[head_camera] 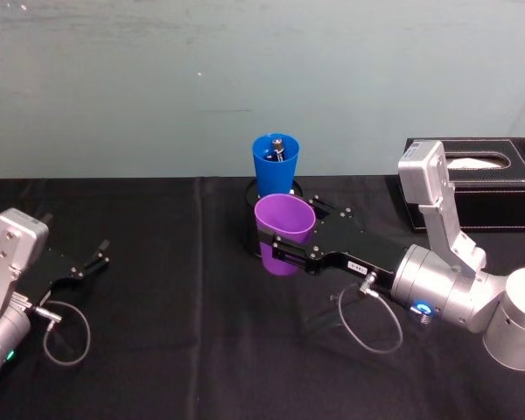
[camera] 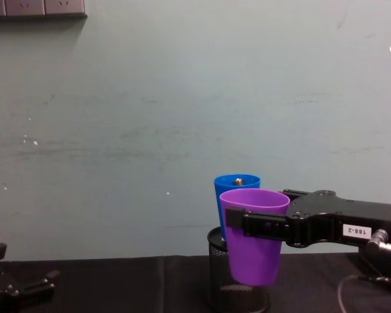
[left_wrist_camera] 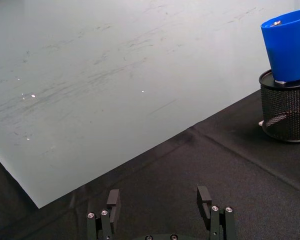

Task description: Pick up one cup with a gripper and tap it against the other cup.

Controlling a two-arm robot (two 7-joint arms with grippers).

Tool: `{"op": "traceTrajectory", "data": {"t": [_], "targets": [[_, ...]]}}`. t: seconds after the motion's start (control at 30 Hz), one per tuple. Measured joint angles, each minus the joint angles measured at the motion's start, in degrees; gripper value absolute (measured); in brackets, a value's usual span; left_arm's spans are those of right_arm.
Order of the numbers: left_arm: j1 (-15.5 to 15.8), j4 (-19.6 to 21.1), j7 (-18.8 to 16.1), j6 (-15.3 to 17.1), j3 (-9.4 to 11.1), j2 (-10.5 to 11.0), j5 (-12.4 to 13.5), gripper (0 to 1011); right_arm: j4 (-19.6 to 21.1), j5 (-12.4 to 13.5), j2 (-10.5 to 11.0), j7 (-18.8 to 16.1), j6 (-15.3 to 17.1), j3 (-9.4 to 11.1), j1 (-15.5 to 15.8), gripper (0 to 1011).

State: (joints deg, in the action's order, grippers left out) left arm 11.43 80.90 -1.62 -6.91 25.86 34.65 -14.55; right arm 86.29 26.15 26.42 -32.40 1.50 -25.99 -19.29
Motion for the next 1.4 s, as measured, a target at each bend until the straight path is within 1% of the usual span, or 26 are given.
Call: {"op": "traceTrajectory", "data": {"t": [1.4], "targets": [[0.0, 0.0, 0.0, 0.0, 0.0, 0.0, 0.0, 1000, 0.0, 0.0, 0.0, 0.0, 0.0, 0.0, 0.0, 739]]}}
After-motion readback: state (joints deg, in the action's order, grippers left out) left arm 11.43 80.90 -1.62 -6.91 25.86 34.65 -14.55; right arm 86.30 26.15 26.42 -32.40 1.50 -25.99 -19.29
